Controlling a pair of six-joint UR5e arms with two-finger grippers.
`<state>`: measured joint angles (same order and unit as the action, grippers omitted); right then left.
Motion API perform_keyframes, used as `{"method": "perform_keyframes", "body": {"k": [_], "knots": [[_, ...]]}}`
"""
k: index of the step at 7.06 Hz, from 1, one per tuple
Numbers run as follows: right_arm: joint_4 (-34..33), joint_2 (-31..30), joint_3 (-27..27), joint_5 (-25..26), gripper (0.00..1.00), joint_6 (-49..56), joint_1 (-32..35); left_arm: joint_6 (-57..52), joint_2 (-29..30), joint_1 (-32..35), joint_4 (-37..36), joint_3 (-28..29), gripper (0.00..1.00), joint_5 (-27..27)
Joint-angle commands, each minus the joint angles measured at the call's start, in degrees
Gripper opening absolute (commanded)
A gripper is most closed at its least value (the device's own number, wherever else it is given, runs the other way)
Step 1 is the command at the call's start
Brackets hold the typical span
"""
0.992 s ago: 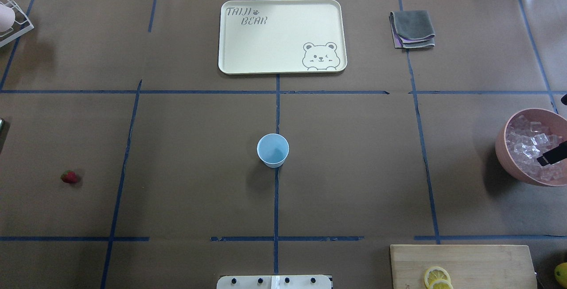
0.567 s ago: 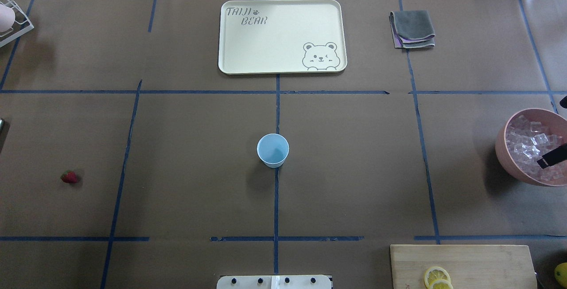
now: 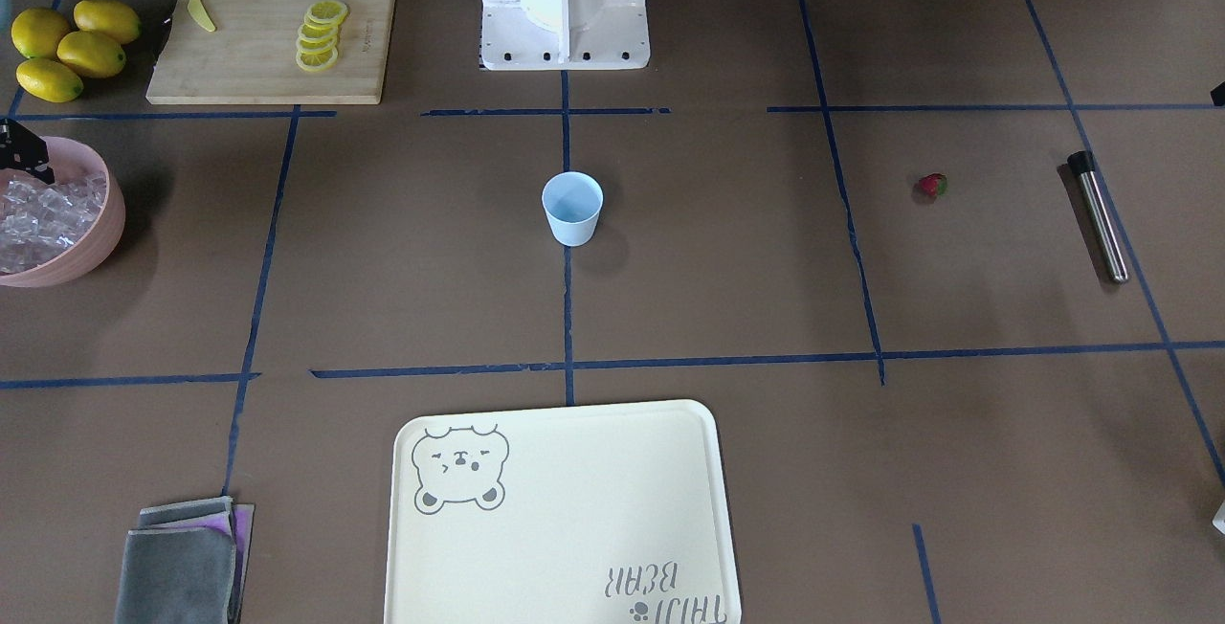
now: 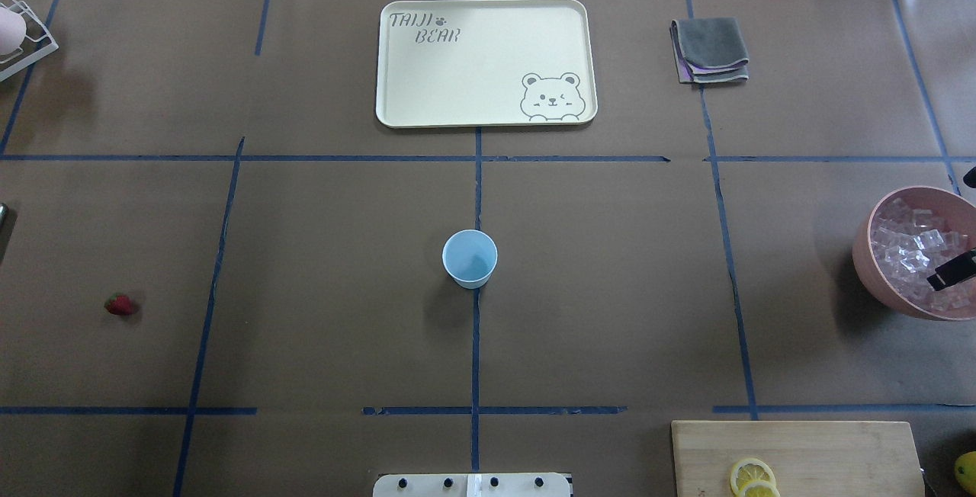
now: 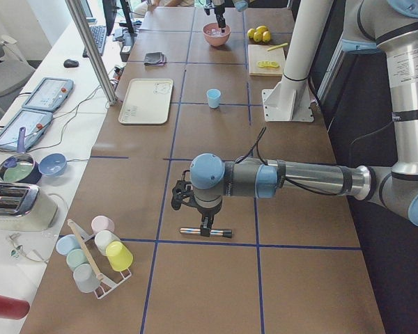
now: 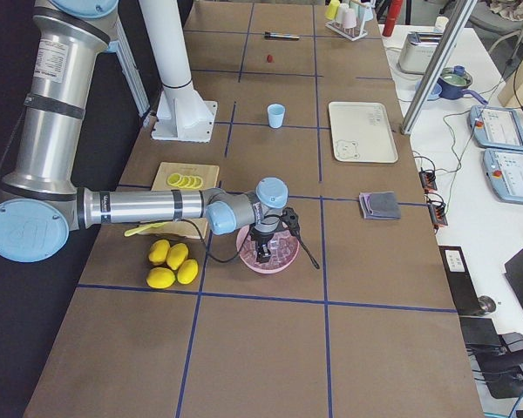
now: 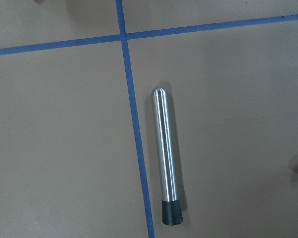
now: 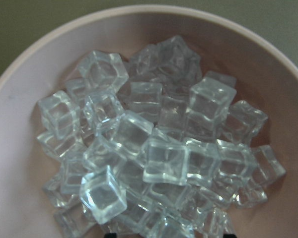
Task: Mash ice and strawberries in cup
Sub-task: 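Grasp an ice cube from the pink bowl with the right gripper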
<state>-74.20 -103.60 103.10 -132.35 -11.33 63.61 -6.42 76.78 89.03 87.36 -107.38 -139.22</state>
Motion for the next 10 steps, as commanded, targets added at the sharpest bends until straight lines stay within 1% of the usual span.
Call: {"method": "perform_keyframes", "body": {"k": [1, 4, 9, 10], "knots": [[0.02, 0.15, -0.01, 0.08, 0.72, -0.01, 0.02, 0.0, -0.05, 0.0, 0.0, -0.02, 1.0, 0.0], [0.02, 0.24, -0.18, 0.08, 0.72, -0.97, 0.02, 0.0, -0.05, 0.0, 0.0, 0.06, 1.0, 0.0], [0.02, 0.94, -0.53, 0.08, 0.68, -1.41, -0.07, 0.0, -0.05, 0.0, 0.0, -0.02, 1.0, 0.0], [0.02, 0.94, -0.71, 0.08, 0.61, -1.41, 0.02, 0.0, 0.03, 0.0, 0.0, -0.02, 1.0, 0.0]]}}
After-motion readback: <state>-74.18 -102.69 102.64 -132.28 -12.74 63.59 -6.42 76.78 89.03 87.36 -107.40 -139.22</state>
